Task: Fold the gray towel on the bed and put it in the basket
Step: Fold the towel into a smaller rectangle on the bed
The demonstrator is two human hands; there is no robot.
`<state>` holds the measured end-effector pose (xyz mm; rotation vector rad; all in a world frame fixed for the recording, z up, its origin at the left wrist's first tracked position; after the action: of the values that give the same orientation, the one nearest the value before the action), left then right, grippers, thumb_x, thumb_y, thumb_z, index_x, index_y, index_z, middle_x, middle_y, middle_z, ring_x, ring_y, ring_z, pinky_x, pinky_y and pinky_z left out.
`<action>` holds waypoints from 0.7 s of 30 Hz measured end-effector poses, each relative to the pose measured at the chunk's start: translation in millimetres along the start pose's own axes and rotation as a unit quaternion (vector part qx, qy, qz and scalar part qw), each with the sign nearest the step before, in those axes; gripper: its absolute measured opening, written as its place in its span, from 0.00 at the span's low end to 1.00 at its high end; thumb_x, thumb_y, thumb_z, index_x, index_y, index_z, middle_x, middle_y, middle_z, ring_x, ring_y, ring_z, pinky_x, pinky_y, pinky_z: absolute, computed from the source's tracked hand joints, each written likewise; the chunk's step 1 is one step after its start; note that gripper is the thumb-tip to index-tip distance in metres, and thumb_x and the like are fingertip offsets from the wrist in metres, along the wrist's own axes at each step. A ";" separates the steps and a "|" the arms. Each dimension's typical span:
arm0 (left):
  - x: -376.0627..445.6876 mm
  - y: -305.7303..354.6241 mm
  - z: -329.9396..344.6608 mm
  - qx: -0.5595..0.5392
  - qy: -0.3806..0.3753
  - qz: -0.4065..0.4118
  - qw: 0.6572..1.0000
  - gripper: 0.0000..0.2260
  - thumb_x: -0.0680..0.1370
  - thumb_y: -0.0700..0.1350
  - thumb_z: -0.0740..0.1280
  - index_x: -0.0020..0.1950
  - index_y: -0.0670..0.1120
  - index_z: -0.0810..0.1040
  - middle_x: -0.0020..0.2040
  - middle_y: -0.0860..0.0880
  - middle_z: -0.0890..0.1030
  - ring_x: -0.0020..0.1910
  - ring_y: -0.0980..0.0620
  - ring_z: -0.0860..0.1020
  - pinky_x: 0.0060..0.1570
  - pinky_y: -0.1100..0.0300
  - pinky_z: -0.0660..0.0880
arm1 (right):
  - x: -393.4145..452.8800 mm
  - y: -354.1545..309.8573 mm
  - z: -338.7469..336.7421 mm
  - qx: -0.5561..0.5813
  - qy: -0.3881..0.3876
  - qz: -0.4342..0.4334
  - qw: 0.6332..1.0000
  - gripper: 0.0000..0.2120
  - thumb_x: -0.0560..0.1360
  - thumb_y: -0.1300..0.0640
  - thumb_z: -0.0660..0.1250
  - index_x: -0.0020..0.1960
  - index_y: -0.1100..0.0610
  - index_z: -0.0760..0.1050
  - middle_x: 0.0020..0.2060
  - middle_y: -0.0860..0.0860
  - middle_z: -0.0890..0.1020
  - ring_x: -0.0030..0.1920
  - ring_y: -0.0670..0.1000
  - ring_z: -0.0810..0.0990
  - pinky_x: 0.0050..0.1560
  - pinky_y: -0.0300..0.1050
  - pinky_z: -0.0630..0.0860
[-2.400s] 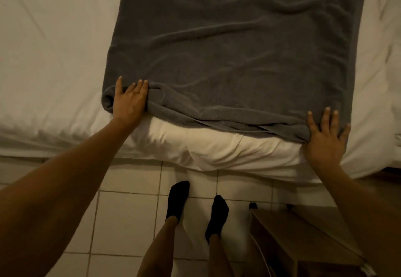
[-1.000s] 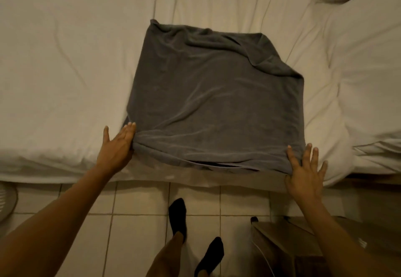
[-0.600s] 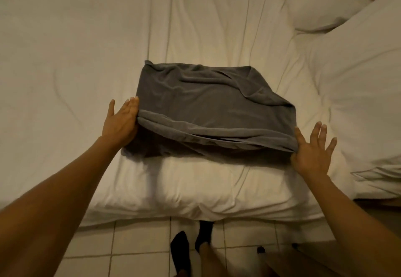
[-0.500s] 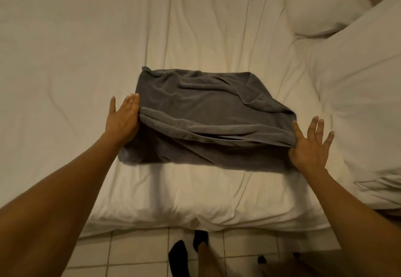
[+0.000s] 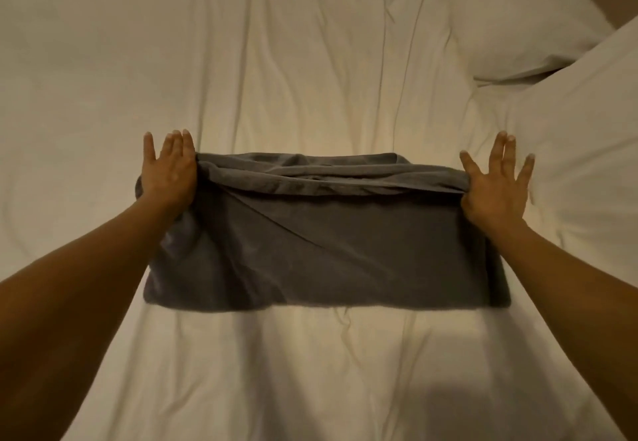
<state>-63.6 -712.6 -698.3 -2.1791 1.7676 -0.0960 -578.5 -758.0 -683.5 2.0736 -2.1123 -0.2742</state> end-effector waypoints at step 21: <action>14.9 102.9 125.3 -0.164 -0.125 0.107 0.973 0.30 0.81 0.60 0.47 0.79 0.48 0.42 0.79 0.44 0.42 0.78 0.46 0.46 0.76 0.45 0.47 | -15.7 -81.8 138.9 0.160 -0.130 -0.002 0.978 0.28 0.80 0.41 0.44 0.77 0.45 0.42 0.77 0.55 0.45 0.77 0.57 0.44 0.74 0.62 0.41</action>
<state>-124.6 -718.2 -849.2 -2.0756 1.9621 0.5347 -533.3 -741.9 -838.2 2.3292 -2.4445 -0.2291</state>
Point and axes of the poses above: each hand's wrist, its own x-axis towards the middle knuckle, its own z-axis out of the palm, y = z × x, the point moved 10 cm from there along x, towards the middle knuckle
